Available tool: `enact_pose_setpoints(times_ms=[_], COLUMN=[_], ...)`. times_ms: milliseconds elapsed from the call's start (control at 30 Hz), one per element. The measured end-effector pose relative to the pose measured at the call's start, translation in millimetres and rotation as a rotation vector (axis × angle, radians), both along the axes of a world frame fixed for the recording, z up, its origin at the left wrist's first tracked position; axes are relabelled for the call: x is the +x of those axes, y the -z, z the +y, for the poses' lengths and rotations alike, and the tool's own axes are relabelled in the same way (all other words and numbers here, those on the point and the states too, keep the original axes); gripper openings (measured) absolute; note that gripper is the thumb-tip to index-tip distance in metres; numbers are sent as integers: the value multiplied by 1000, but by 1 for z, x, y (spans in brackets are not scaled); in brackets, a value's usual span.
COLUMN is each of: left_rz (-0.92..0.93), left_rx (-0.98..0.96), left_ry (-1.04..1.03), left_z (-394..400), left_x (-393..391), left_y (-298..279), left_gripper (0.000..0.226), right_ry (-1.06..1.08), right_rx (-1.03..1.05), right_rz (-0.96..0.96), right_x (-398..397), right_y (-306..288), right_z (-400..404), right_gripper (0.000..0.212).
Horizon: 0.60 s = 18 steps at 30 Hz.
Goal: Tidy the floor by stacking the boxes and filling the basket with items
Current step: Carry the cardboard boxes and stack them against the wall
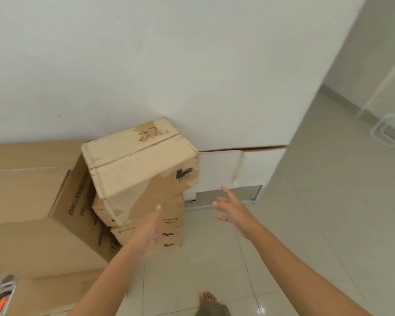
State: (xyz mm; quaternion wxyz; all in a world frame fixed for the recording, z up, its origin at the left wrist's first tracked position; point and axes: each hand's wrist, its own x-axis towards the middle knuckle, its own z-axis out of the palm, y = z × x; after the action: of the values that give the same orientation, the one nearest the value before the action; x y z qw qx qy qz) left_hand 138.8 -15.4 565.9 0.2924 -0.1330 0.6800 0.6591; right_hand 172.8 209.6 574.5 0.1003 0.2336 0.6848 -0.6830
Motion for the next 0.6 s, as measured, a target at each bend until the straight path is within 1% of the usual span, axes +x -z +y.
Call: enact_pose_setpoints(times_ms=[100,233,433,600], left_rz=[13,-42,-78,-61], left_rx=[29,38,-33,-98], left_ry=[207,381,691,901], left_z=[44,100,161,207], left_x=[25,68,130,180], left_y=[6,25,49,56], left_gripper=[53,38,46,45], right_ry=[128,299,542,707], right_rx=[15,37,42,47], right_rz=[-25,-93,-221,-307], right_x=[56,138,261,349], right_y=[11,30,59,80], right_z=[16,44,90,114], right_gripper=[61,56,51,49])
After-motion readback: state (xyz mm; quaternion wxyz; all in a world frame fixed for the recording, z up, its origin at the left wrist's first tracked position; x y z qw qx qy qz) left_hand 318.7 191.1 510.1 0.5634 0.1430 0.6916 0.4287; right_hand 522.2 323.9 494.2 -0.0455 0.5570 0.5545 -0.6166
